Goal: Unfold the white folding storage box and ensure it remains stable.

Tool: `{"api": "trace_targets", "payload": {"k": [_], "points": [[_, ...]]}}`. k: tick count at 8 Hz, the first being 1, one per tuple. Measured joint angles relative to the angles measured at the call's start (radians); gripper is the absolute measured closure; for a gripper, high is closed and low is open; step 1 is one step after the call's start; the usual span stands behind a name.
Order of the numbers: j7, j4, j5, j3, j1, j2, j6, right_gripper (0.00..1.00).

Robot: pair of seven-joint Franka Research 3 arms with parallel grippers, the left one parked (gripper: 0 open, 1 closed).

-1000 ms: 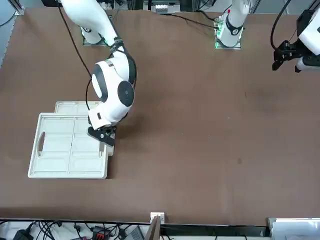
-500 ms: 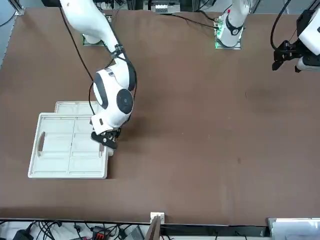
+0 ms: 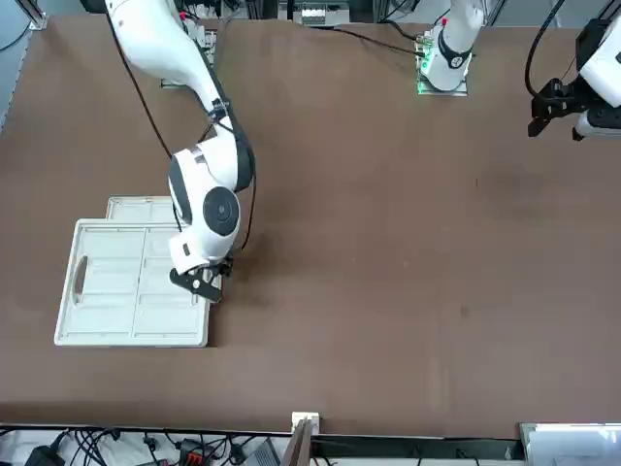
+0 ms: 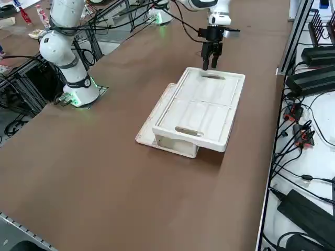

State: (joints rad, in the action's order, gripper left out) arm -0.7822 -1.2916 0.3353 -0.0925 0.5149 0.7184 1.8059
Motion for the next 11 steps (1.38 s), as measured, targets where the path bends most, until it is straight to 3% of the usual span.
{"api": "trace_targets", "payload": {"k": [3, 4, 8, 9, 11], "points": [[0.081, 0.000, -0.039, 0.001, -0.007, 0.029, 0.028, 0.06], [0.088, 0.000, -0.042, 0.001, -0.007, 0.035, 0.033, 0.18], [0.115, 0.009, -0.046, 0.001, -0.008, 0.034, 0.027, 0.47], [0.117, 0.009, -0.050, 0.001, -0.008, 0.036, 0.030, 0.67], [0.131, 0.010, -0.050, 0.001, -0.008, 0.036, 0.030, 0.73]]}}
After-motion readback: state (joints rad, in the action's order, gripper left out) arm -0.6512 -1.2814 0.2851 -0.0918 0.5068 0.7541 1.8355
